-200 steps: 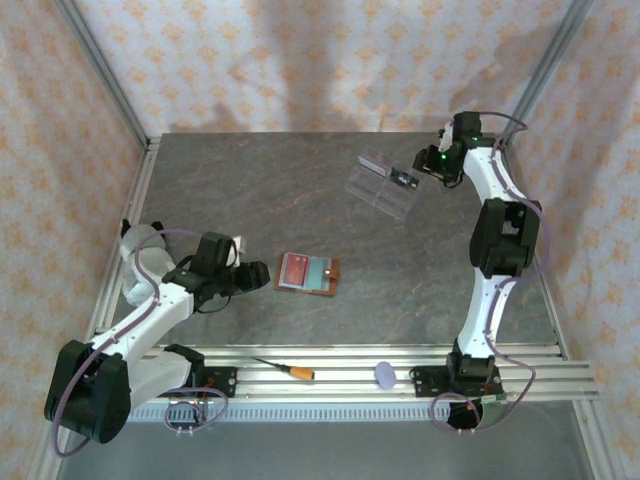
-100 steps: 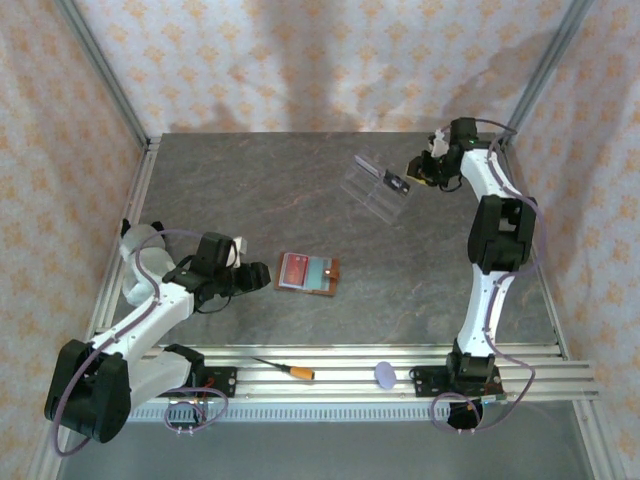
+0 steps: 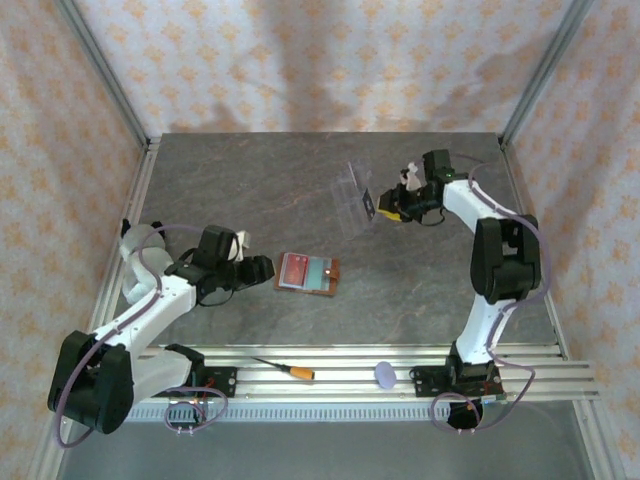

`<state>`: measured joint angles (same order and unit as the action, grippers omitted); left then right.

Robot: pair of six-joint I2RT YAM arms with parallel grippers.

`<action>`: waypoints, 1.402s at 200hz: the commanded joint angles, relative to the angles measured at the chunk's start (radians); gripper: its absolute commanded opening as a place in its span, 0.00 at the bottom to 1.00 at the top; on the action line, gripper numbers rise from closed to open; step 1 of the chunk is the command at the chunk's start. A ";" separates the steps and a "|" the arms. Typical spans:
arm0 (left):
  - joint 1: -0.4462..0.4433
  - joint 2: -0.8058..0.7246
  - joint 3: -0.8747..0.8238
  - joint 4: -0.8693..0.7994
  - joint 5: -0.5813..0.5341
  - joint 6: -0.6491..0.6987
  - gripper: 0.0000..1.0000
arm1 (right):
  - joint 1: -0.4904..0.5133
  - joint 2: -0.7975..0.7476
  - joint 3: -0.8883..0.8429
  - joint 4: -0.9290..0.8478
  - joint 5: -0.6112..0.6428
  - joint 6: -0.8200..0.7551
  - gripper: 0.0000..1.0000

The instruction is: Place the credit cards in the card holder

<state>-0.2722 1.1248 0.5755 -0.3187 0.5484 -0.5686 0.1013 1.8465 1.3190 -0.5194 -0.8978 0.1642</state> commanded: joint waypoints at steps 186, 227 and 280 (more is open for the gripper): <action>-0.048 0.039 -0.002 0.065 -0.002 -0.070 0.56 | 0.338 0.127 0.324 -0.308 1.090 -0.227 0.62; -0.060 0.070 0.015 0.058 -0.002 -0.057 0.56 | 0.347 0.103 0.318 -0.289 1.142 -0.230 0.56; -0.076 0.093 0.015 0.065 -0.005 -0.051 0.56 | 0.358 0.080 0.297 -0.263 1.185 -0.246 0.42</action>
<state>-0.3347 1.2091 0.5751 -0.2646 0.5610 -0.6308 0.4492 1.9720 1.6196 -0.7872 0.2256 -0.0734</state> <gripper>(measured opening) 0.564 0.443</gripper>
